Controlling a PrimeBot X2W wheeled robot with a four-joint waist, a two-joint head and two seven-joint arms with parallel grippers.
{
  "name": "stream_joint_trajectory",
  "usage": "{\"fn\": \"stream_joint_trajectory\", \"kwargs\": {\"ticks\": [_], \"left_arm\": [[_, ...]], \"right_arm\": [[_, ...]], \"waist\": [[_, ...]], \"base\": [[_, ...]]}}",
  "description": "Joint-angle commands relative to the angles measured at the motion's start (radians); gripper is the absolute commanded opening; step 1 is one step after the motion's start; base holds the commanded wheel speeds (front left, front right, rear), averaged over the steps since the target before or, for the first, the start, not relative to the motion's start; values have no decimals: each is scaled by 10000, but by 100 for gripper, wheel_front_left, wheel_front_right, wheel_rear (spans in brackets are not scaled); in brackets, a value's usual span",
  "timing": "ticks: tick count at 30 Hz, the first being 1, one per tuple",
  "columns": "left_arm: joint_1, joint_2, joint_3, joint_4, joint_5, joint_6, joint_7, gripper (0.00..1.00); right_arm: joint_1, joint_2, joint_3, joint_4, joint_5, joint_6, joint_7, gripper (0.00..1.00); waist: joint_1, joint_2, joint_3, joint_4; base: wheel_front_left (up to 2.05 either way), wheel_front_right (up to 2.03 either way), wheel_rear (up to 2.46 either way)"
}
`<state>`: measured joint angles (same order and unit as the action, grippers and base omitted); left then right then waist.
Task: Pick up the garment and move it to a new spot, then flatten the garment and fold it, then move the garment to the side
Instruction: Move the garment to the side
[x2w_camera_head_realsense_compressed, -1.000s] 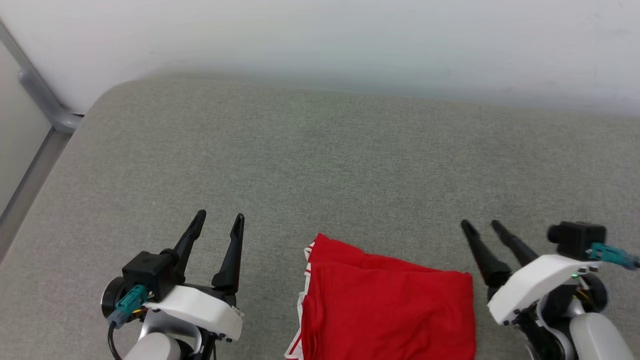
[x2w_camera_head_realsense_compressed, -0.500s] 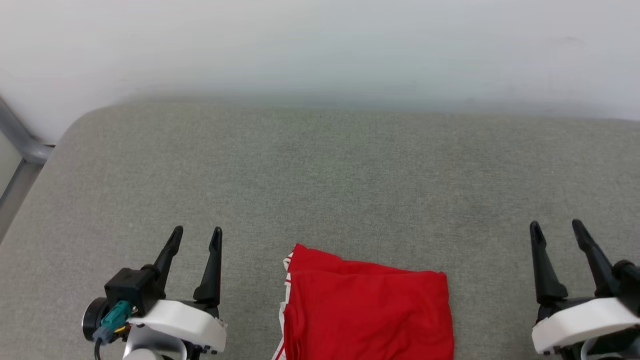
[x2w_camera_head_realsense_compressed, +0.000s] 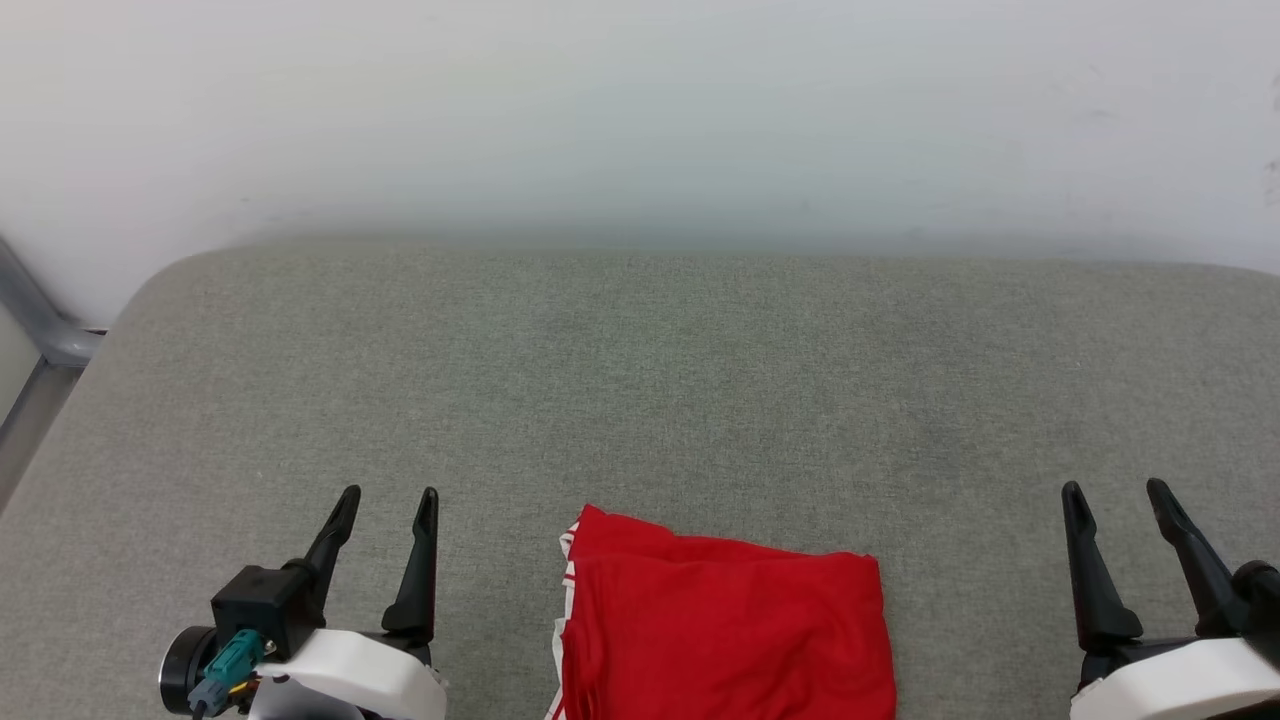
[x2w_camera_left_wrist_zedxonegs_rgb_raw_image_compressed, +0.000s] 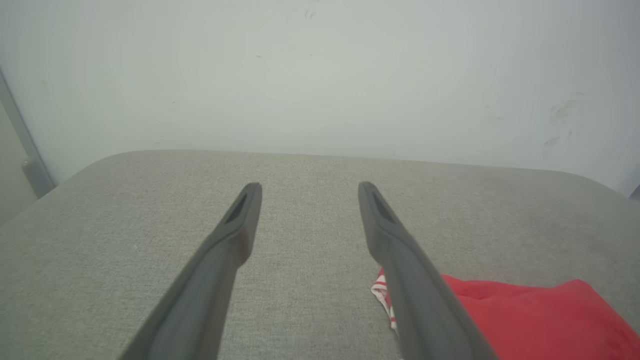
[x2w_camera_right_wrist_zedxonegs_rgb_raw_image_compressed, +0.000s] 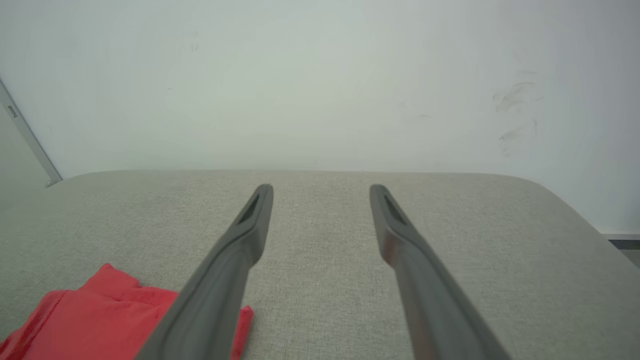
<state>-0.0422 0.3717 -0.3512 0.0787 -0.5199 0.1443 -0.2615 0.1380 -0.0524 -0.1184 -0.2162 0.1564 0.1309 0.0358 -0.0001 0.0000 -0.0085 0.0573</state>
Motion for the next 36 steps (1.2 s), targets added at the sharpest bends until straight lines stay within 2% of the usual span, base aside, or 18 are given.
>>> {"fn": "stream_joint_trajectory", "kwargs": {"ticks": [1, 8, 15, 20, 25, 35, 36], "left_arm": [[31, 15, 28, 19, 75, -17, -45, 100], [-34, -53, 120, 52, 96, -107, -45, 100], [-339, -212, 220, -44, 174, -272, -44, 100], [-542, -305, 359, -134, 288, -457, -44, 100], [-797, -496, 425, -83, 404, -668, -44, 100], [-1113, -800, 687, 117, 627, -1036, -45, 100], [-1129, -826, 710, 151, 666, -1081, -45, 100]], "right_arm": [[122, 32, -20, -29, 123, -5, 29, 100], [263, 30, -326, 307, 699, -5, 572, 100], [178, 25, -729, 1470, 1740, -5, 2309, 100], [-108, -75, 5, 2265, 2673, -3, 3747, 100], [-479, -180, 985, 2827, 4289, -5, 4948, 100], [-1255, -218, 1715, 4307, 4966, -14, 5563, 100], [-1291, -192, 1765, 4403, 5045, -14, 5575, 44]], "waist": [[1, 0, 1, 2], [1, 0, 44, 15], [1, 0, 470, 282], [1, 0, 938, 494], [1, 0, 1415, 769], [1, 0, 1986, 1130], [1, 0, 2003, 1152]], "base": [[0, 0, 0], [0, 0, 0], [0, 0, 0], [0, 0, 0], [0, 0, 0], [0, 0, 0], [0, 0, 0]]}}
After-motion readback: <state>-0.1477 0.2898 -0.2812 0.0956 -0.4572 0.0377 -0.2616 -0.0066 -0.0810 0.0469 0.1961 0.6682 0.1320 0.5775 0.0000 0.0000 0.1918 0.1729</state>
